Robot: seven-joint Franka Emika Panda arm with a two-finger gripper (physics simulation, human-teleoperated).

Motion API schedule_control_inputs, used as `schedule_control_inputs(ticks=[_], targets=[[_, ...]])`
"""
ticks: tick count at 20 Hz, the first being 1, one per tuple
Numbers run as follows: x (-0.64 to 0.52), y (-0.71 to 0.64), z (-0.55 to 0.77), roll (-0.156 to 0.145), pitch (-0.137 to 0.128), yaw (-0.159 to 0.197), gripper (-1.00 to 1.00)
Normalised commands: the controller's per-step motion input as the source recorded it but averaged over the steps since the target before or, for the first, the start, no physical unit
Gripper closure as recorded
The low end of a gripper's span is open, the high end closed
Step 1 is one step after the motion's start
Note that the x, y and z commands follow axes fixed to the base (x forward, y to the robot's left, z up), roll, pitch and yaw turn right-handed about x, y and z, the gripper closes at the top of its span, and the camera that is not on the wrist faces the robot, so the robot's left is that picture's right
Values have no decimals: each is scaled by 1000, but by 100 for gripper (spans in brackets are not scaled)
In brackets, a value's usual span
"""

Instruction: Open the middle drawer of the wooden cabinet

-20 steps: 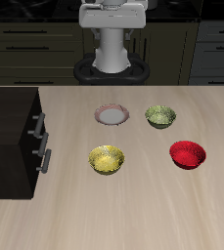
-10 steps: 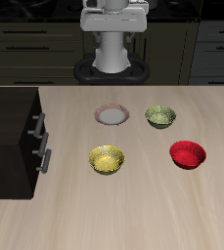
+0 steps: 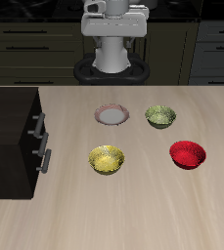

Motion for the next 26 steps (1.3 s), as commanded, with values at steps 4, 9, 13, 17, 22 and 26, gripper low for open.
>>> schedule_control_inputs(ticks=[4,9,13,17,22,26], targets=[[-114,-138,-14,-16,-11,6,-100],[-71,-113,-25,-8,3,1,-100],[-3,11,16,2,-12,-8,-100],[-17,55,-36,6,-2,-8,-100],[-16,17,-64,-3,5,-10,-100],[-16,-19,103,-1,-17,-4,-100]])
